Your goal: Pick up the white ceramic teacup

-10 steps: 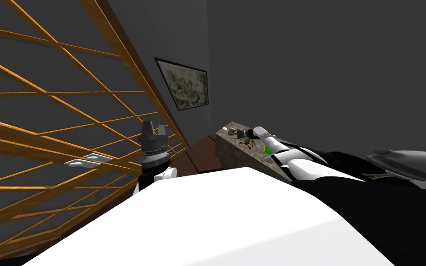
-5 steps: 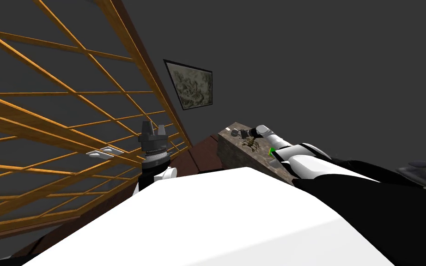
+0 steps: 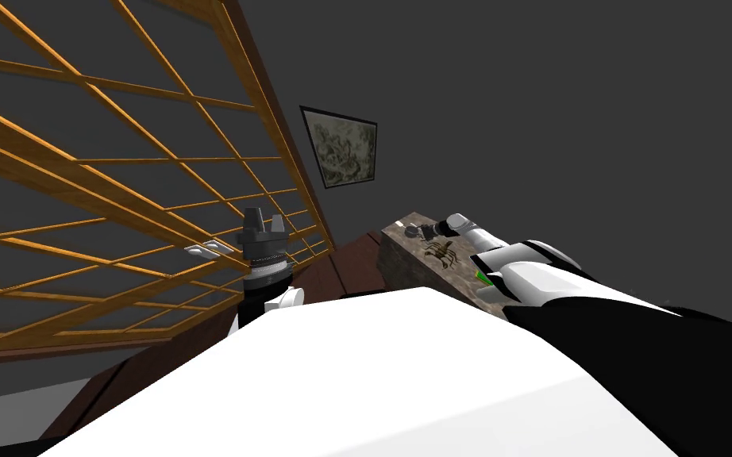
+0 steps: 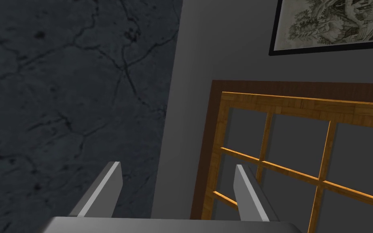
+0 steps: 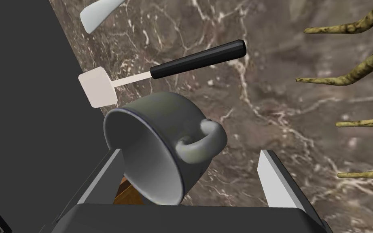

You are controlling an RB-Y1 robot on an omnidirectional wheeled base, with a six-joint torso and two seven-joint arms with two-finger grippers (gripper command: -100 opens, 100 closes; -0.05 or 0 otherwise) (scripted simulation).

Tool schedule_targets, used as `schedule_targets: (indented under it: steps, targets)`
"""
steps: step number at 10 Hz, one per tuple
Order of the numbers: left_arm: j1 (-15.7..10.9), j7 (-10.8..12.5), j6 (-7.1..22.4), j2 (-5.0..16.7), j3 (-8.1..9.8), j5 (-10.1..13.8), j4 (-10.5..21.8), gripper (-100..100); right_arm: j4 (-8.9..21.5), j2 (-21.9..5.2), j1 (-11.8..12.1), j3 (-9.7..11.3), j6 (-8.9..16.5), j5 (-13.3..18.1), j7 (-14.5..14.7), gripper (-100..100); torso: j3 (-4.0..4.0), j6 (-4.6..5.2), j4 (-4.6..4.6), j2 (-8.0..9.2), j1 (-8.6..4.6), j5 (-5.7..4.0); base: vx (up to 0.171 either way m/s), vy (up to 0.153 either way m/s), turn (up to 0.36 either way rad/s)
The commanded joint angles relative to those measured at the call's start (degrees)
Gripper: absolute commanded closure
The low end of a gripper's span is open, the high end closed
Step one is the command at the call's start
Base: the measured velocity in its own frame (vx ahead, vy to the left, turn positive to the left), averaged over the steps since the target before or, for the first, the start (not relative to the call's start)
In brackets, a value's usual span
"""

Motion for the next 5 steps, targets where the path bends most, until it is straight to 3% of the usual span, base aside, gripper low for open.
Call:
schedule_targets:
  steps: [1, 2, 3, 5]
  targets:
    - [0.00, 0.00, 0.00, 0.00, 0.00, 0.00, 0.00, 0, 0.00, 0.00, 0.00, 0.00, 0.00, 0.00, 0.00, -100, 0.00, 0.00, 0.00, 0.00, 0.00, 0.00, 0.012, 0.003, 0.021]
    - [0.00, 0.00, 0.00, 0.00, 0.00, 0.00, 0.00, 0, 0.16, 0.00, -0.05, 0.02, -0.04, 0.07, 0.18, 0, 0.02, 0.03, 0.01, 0.04, -0.02, 0.00, 0.000, 0.000, 0.000]
    - [0.00, 0.00, 0.00, 0.00, 0.00, 0.00, 0.00, 0, 1.29, 0.65, -0.34, 0.39, 1.33, 0.53, -0.74, -100, 0.04, 0.03, 0.02, 0.08, -0.03, -0.01, -0.038, -0.040, 0.167]
    - [-0.01, 0.00, 0.00, 0.01, 0.00, 0.00, 0.00, 0, 2.82, 1.50, -0.73, 0.88, 3.15, 1.15, -1.93, -100, 0.17, -0.03, 0.06, 0.31, -0.28, -0.06, -0.089, -0.087, 0.250]
